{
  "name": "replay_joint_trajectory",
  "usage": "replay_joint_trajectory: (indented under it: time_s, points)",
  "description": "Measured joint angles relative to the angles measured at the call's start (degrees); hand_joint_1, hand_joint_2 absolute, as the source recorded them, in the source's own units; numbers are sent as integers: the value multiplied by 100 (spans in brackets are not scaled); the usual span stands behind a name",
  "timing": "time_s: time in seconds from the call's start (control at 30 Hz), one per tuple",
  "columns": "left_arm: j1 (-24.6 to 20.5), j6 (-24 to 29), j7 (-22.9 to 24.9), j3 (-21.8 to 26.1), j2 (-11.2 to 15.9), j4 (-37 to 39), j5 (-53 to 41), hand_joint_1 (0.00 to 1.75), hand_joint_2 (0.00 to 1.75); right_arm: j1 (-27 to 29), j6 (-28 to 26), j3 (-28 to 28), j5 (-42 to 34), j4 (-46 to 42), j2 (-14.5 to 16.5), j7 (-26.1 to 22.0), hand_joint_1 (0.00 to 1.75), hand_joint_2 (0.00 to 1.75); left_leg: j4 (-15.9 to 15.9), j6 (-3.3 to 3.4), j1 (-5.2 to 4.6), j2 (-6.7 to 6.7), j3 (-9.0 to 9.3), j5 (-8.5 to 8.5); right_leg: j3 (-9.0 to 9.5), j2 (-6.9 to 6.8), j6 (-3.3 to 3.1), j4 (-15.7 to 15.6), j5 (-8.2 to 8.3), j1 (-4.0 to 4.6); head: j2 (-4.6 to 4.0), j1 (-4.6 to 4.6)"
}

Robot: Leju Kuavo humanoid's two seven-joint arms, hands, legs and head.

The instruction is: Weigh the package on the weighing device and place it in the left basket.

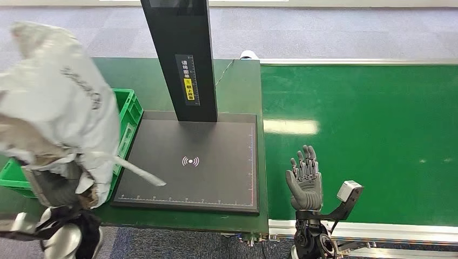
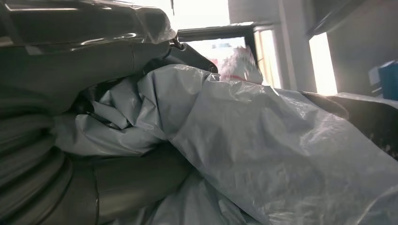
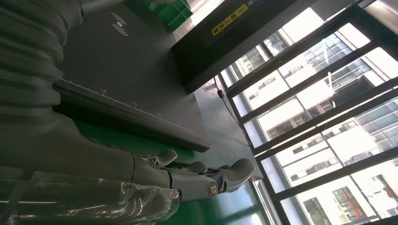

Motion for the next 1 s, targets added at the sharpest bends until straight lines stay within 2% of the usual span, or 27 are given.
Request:
replay_joint_trajectory:
  time_s: [0.1, 0.23, 0.3, 0.43, 0.53, 0.67, 0.77, 0.87, 1.0]
  points:
    - [19, -81, -11, 121, -37, -103, 39, 175, 175, 3, 0, -3, 0, 0, 0, -2, 0, 175, 0, 0, 0, 0, 0, 0, 0, 0, 0, 0, 0, 0, 0, 1]
    - [-2, -267, -23, 955, -361, -809, 126, 175, 175, -1, 1, -26, 2, 0, 9, -5, 0, 175, 0, 0, 0, -2, 1, 1, 2, -1, 1, 0, 0, 0, 0, 1]
    - [-48, -230, 3, 1083, -412, -900, 16, 175, 175, -3, 7, -35, 10, 0, 13, -3, 0, 175, 0, 0, 0, -3, 0, 1, 2, -1, 1, 0, 0, 0, 0, 0]
    - [-252, -9, 390, 1333, -418, -886, -440, 175, 175, -10, 37, -57, 45, 0, 20, 9, 0, 175, 0, 0, 0, -3, 0, 1, 1, -1, 0, 0, 0, 0, 0, 1]
    - [-520, -146, 978, 1524, -283, -537, -789, 175, 175, -26, 78, -67, 75, 5, 32, 16, 0, 175, 0, -1, 1, -3, 1, 2, 2, -1, 0, 0, 0, 1, 0, -1]
    - [-737, -431, 1253, 1715, -133, 15, -1064, 175, 175, -34, 126, -78, 107, 9, 60, 16, 0, 175, 0, -3, 5, 3, 3, 3, 2, 3, -2, 1, 2, 7, 0, -3]
    - [-800, -713, 1670, 1764, -27, 404, -1520, 175, 175, -31, 139, -88, 172, 9, 76, 16, 0, 175, 0, -2, 4, 1, 3, 2, 1, 2, -1, 1, 1, 6, 0, -3]
    - [-911, -957, 1922, 1814, 86, 1104, -2106, 175, 175, -10, 138, -105, 237, 9, 105, 16, 0, 175, 0, -2, 4, 1, 1, 1, -3, 2, -1, 0, 1, 6, 0, -3]
    - [-1214, -962, 2177, 1805, 217, 2127, -2873, 175, 175, 74, 136, -135, 244, -19, 126, 42, 0, 175, 0, -2, 5, 3, 0, 2, -4, 3, -1, 0, 1, 6, 0, -4]
